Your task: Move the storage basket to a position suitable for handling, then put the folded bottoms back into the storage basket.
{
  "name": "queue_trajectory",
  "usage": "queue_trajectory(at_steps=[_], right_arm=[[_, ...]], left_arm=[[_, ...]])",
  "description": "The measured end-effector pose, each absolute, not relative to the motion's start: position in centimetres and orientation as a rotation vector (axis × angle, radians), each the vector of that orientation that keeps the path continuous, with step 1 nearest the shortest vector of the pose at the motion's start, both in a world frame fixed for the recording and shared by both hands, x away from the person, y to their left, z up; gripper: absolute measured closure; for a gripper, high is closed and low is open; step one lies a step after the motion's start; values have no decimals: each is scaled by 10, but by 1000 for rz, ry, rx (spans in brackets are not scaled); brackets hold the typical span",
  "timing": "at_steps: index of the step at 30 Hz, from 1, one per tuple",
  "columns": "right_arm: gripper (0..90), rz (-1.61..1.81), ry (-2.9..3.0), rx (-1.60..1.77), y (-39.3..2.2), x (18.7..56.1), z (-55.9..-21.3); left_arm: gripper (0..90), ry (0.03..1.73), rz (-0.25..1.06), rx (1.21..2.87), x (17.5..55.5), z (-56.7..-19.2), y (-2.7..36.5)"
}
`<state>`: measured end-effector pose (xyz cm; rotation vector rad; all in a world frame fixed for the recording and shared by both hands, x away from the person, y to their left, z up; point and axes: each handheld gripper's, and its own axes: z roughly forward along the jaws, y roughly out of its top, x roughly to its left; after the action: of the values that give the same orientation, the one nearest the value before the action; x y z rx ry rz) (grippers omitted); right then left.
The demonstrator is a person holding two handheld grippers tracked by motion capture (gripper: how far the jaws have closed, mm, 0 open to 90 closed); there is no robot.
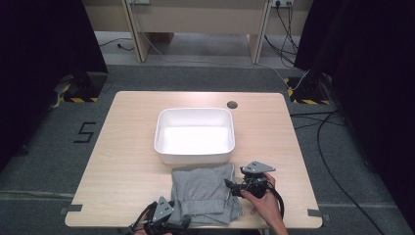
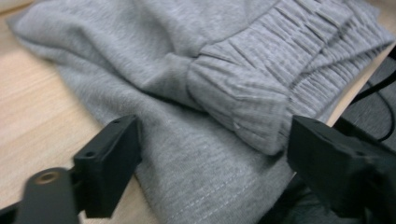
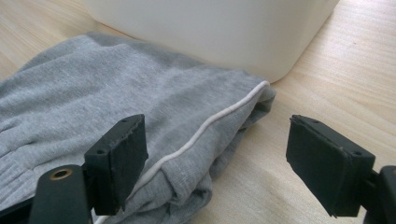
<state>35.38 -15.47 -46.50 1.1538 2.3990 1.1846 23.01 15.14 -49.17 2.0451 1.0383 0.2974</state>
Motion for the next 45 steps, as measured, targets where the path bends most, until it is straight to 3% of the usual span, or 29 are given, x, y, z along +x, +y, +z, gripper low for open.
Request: queue_trajectory(at_steps=[6,9,17,32,45], right_arm=[[215,1191,2398,1140,-153,353,-462],[218,1206,2386,1150,-156,354,-461],[222,1202,2401,1134,-151,354,-460],[229,1214,2397,1146,-151,357,-460],[198,1182,2486,1109,-133,367,-464]], left_arm=[[343,982,327,2060,228,-492,148],[475,956,325,2059,225,-491,145],[652,926,299,2040,225,-493,148],[729,877,292,2064,226,-492,150],[731,893,251,2072,227,-491,176]])
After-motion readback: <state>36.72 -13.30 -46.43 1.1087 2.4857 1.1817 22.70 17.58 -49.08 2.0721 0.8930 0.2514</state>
